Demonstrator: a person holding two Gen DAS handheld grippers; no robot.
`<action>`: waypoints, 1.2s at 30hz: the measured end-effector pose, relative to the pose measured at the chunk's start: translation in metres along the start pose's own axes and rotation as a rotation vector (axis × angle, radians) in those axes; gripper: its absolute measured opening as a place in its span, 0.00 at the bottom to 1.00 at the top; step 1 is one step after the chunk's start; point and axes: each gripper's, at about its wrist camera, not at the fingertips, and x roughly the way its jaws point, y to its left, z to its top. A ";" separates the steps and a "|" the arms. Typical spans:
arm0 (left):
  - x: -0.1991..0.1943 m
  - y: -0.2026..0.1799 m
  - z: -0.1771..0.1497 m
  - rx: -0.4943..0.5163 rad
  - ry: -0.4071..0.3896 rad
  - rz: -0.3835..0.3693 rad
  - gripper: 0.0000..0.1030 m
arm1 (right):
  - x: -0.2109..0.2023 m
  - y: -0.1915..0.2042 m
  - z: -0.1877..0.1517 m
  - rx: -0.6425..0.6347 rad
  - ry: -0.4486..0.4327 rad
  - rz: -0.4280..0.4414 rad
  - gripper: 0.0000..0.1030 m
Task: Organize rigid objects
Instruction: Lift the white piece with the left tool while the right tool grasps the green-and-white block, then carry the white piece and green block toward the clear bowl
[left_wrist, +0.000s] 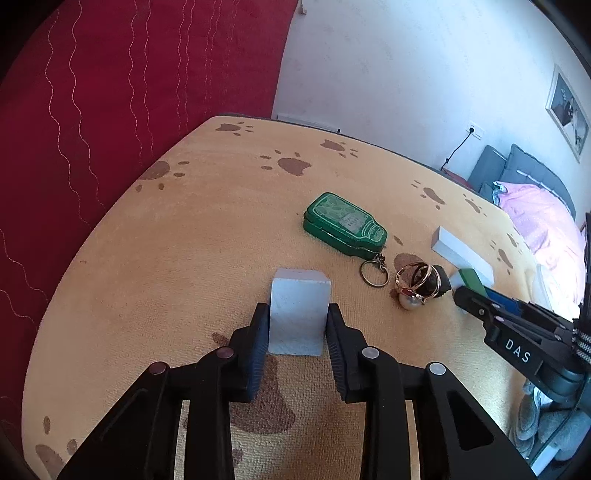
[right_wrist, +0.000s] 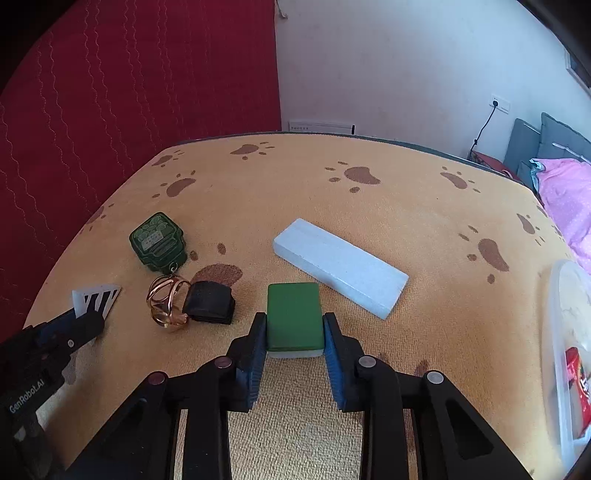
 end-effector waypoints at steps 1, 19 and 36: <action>-0.001 0.000 0.000 -0.003 -0.008 -0.007 0.30 | -0.002 -0.001 -0.002 0.002 0.000 0.002 0.30; -0.011 -0.002 0.001 0.007 -0.067 -0.034 0.30 | -0.059 -0.031 -0.034 0.043 -0.038 0.022 0.30; -0.012 -0.002 0.002 0.001 -0.064 -0.037 0.30 | -0.104 -0.089 -0.054 0.163 -0.091 -0.040 0.30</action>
